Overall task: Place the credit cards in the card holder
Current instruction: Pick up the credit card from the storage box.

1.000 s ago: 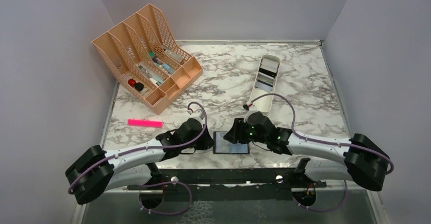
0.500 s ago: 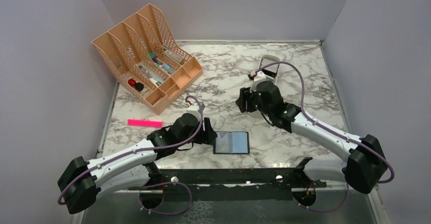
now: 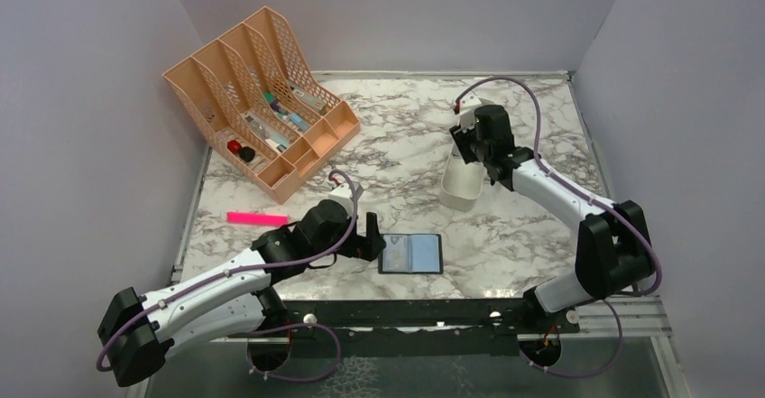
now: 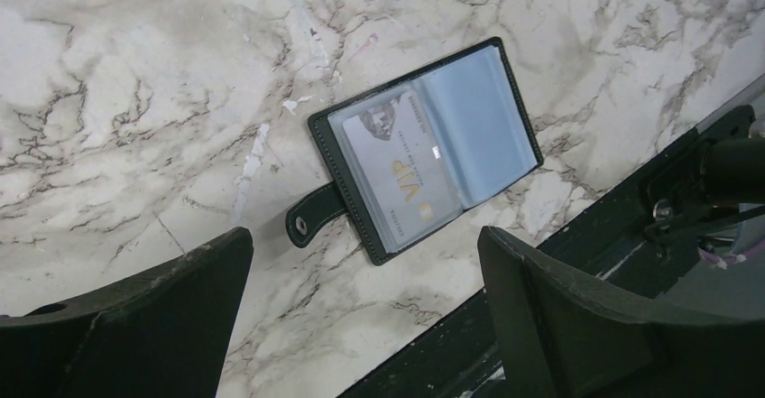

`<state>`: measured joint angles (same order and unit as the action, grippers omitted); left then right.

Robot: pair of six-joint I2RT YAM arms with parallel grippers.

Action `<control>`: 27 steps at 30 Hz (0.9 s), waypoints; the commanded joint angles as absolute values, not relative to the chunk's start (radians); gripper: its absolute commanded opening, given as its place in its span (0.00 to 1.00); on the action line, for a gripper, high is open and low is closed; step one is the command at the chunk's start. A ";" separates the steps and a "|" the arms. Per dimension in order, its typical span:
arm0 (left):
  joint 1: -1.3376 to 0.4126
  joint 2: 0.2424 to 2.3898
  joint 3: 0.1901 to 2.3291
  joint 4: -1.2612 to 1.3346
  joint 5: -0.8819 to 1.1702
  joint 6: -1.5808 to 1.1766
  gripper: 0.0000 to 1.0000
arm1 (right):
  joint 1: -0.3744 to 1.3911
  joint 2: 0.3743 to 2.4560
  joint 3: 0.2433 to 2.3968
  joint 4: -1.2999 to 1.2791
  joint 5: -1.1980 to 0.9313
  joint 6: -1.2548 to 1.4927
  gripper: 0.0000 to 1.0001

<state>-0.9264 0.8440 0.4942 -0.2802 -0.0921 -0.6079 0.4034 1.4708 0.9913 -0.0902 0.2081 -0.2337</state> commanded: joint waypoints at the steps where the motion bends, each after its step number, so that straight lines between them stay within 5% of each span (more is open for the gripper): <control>1: -0.924 0.848 0.613 -0.340 -0.046 -0.543 0.99 | 0.383 1.556 1.065 -0.070 0.181 -0.507 0.55; 27: -0.923 0.667 0.640 -0.454 -0.221 -0.502 0.99 | 0.259 1.942 1.229 0.119 0.103 -0.885 0.56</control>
<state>-0.9249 0.6880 0.6334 -0.4522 -0.1726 -0.5037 0.2581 1.9045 1.2053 0.0315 0.0845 -0.8192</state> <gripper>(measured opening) 0.986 0.569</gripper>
